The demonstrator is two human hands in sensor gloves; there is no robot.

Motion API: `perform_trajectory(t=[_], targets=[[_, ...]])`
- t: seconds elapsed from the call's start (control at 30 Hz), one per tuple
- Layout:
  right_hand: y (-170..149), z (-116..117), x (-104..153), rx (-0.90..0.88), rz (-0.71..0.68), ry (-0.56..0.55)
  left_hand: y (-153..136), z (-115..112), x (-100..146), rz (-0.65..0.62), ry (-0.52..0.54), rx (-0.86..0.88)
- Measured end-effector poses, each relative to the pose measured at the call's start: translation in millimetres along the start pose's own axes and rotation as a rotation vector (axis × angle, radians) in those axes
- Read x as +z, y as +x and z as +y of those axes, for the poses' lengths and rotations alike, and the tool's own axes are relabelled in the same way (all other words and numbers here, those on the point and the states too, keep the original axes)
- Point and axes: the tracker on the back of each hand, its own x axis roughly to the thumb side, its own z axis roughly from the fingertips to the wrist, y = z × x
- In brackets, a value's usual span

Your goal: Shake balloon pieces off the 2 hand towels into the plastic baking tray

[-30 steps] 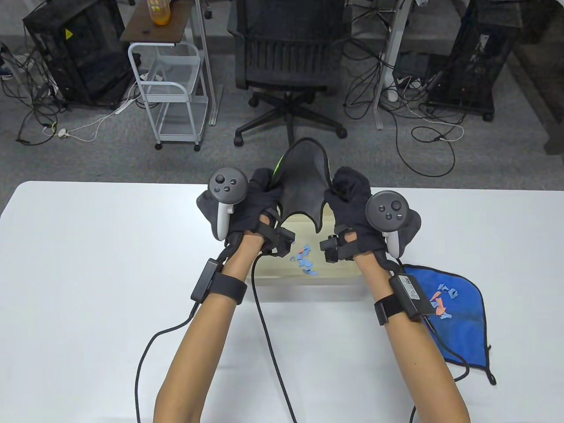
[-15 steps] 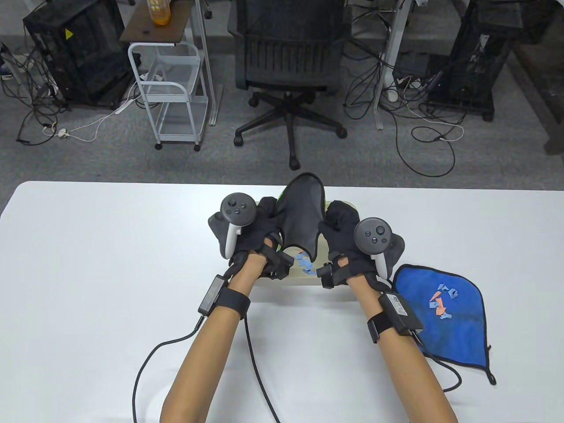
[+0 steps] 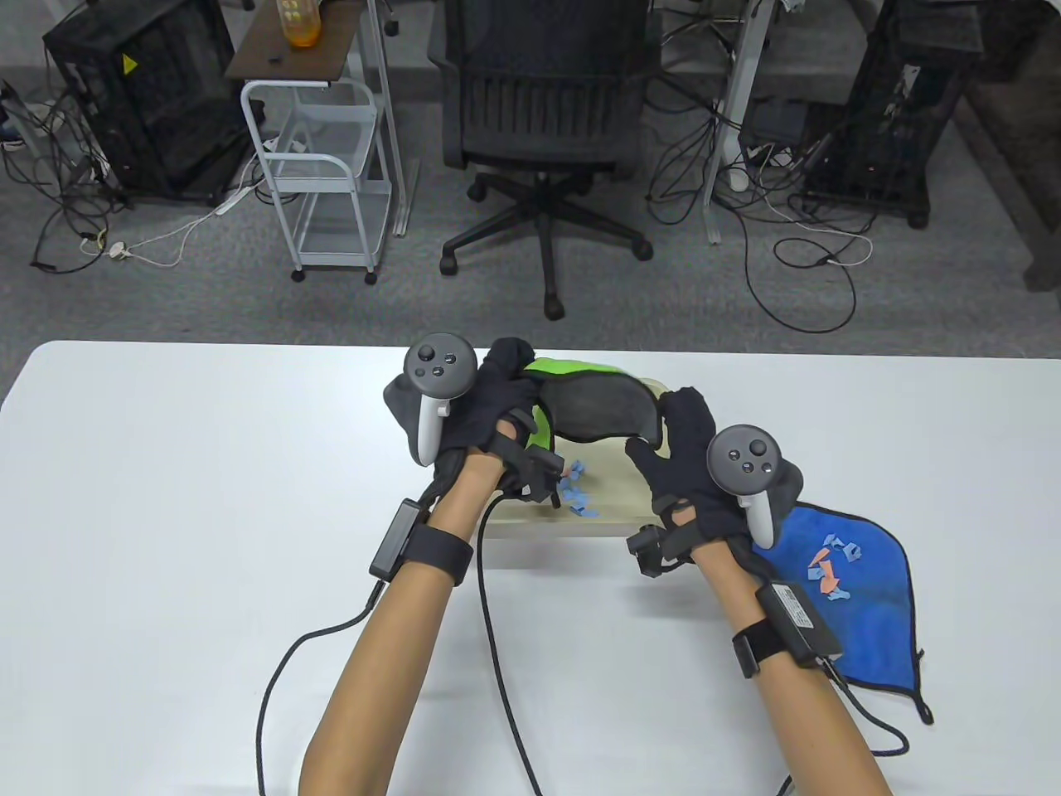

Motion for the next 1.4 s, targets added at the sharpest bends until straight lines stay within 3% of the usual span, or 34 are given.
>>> perform_trajectory(t=[0.17, 0.33, 0.47, 0.6, 0.8, 1.1, 1.27, 1.4], targets=[[-9, -2, 42, 0.147, -0.077, 0.091, 11, -2, 4, -0.023, -0.012, -0.013], [-17, 13, 88, 0.271, -0.154, 0.188, 14, 0, 7, -0.034, -0.022, -0.022], [-18, 23, 100, 0.349, -0.194, 0.277, 14, 4, 12, -0.044, -0.018, -0.025], [-16, 28, 101, 0.364, -0.199, 0.287, 17, 16, 17, -0.062, -0.005, -0.056], [-14, 28, 102, 0.374, -0.223, 0.289, 19, 53, 23, -0.043, 0.045, -0.045], [-15, 23, 100, 0.396, -0.239, 0.277, 11, 136, 35, 0.032, 0.176, 0.036], [-15, 23, 99, 0.406, -0.244, 0.276, -15, 179, 37, 0.097, 0.259, 0.066], [-14, 23, 100, 0.414, -0.248, 0.277, -46, 197, 37, 0.16, 0.289, 0.061]])
